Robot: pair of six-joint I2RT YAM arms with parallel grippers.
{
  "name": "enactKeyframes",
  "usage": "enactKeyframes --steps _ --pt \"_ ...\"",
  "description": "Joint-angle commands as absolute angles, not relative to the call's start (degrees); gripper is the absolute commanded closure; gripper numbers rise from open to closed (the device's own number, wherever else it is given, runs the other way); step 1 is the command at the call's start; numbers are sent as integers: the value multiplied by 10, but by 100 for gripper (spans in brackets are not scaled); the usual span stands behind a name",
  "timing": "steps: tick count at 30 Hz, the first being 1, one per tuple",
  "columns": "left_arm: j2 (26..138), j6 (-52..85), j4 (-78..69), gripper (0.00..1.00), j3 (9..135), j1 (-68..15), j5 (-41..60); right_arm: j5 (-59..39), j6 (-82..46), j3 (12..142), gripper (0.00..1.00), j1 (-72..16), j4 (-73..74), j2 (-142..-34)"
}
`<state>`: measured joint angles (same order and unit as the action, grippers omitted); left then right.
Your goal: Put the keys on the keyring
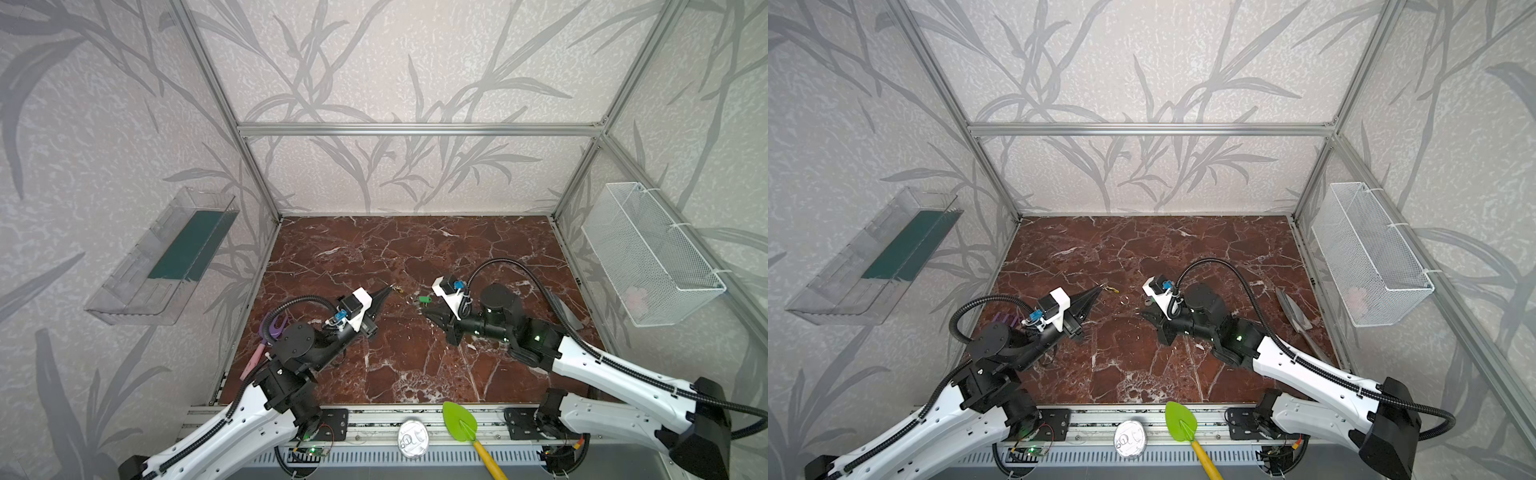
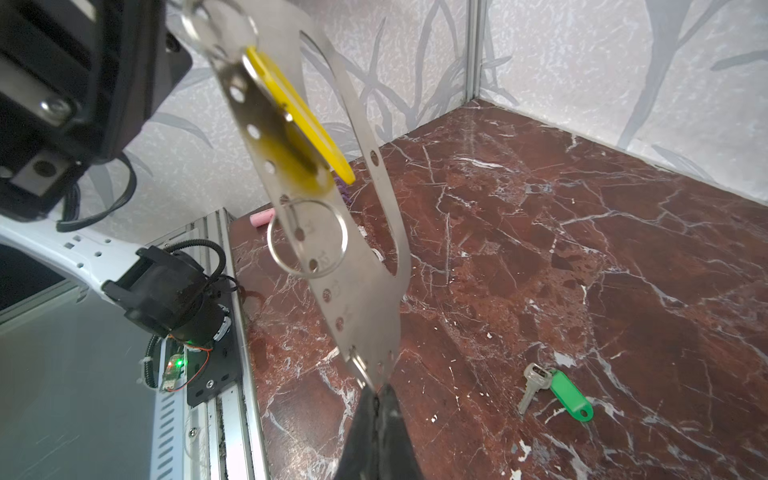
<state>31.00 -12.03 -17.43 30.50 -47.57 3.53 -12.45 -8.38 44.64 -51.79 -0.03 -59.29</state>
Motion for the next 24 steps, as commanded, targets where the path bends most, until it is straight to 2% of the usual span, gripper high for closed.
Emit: enactKeyframes --steps 1,7,15,24 --pt "297 -127 -184 100 298 -476 38 -86 -104 469 100 -512 2 -571" --pt "292 -126 -175 100 297 -475 34 -77 -99 471 100 -509 10 -570" --pt "277 -123 -160 91 291 -476 18 -58 -81 481 100 -504 0 -581" --pt "253 -110 -144 87 275 -475 5 -56 -58 497 100 -477 -3 -599"
